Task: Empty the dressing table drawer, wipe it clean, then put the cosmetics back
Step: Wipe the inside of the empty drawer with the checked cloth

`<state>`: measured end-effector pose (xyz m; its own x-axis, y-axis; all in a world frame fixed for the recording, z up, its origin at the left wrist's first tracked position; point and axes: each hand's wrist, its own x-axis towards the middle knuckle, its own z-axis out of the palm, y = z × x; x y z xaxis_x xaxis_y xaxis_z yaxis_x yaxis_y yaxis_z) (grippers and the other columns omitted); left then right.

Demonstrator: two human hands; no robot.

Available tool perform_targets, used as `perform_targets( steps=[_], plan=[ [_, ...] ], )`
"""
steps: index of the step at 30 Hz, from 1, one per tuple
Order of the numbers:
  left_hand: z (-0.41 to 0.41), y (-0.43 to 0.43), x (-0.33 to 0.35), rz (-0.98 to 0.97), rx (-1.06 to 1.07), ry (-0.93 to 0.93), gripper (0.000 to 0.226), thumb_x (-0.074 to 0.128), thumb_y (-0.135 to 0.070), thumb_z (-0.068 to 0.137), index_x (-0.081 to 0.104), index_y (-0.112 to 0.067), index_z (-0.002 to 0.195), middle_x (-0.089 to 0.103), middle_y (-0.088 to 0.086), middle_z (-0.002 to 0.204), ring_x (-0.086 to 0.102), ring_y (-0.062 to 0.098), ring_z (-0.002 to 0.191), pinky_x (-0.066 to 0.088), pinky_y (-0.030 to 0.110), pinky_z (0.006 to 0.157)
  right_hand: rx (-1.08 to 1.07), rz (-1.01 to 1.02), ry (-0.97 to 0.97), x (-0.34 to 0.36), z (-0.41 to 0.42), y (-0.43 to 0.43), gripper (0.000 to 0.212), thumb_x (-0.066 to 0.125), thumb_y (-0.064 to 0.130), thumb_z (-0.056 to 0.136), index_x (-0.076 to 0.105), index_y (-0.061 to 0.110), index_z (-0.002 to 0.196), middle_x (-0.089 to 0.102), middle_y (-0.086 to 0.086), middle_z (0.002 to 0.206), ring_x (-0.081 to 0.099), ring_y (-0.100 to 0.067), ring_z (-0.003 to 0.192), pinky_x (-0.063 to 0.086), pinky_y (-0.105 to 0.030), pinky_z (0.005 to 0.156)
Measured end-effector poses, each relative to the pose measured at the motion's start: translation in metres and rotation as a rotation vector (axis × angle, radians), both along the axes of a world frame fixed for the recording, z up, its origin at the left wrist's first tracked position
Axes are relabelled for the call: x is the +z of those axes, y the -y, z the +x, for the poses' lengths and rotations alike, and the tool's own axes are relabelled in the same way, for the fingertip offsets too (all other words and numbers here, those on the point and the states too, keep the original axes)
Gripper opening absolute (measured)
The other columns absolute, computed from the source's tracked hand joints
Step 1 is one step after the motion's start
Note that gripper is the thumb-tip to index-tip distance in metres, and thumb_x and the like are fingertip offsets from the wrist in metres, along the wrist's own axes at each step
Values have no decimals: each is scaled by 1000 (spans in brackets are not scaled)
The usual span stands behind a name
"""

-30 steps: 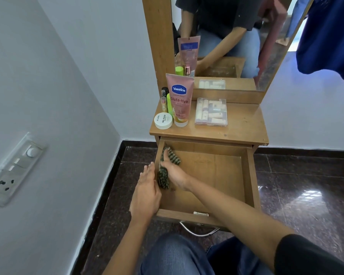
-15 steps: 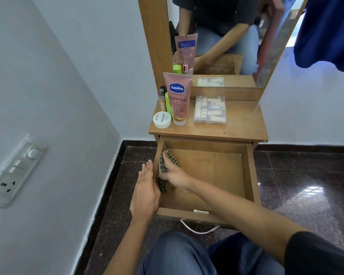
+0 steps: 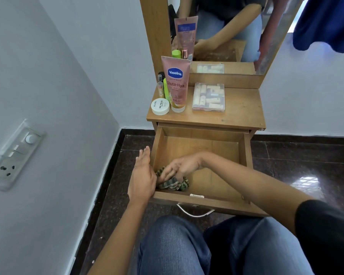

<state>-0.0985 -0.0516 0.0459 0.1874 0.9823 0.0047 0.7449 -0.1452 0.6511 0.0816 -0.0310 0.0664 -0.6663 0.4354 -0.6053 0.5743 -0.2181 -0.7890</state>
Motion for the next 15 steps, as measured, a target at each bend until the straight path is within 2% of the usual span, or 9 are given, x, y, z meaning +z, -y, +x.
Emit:
perform_targets(
  steps=[2, 3, 6, 10, 15],
  plan=[
    [0, -1, 0, -8, 5, 0, 59, 34, -5, 98, 22, -26, 151, 19, 1, 158, 14, 15, 146, 25, 38, 116, -77, -18, -1, -3, -6, 7, 65, 47, -18, 85, 30, 3, 144, 35, -14, 150, 35, -20, 138, 45, -21, 97],
    [1, -1, 0, -8, 7, 2, 58, 34, -6, 98, 22, -26, 151, 20, 2, 158, 15, 16, 146, 26, 38, 116, -114, -35, -11, -8, -9, 13, 64, 48, -17, 85, 29, 4, 143, 35, -14, 150, 34, -21, 139, 46, -22, 97],
    [0, 0, 0, 5, 0, 0, 57, 34, -6, 99, 23, -24, 151, 21, 3, 158, 16, 17, 146, 25, 37, 117, -140, -46, -11, -24, -14, 29, 66, 47, -16, 87, 25, 10, 144, 30, -11, 153, 25, -17, 143, 35, -32, 110],
    [1, 0, -2, 10, -2, -15, 56, 35, -6, 99, 24, -22, 151, 22, 4, 157, 16, 16, 146, 23, 35, 116, -77, 11, 71, -19, -8, 32, 70, 42, -17, 87, 27, 14, 147, 24, -4, 156, 21, -14, 144, 27, -29, 110],
    [0, -1, -1, 32, -24, -42, 56, 39, -5, 98, 27, -19, 150, 25, 6, 156, 23, 20, 144, 27, 39, 115, 19, -50, 175, -1, 31, 44, 72, 43, -16, 83, 36, 21, 145, 22, 0, 157, 23, -18, 144, 22, -46, 116]
  ],
)
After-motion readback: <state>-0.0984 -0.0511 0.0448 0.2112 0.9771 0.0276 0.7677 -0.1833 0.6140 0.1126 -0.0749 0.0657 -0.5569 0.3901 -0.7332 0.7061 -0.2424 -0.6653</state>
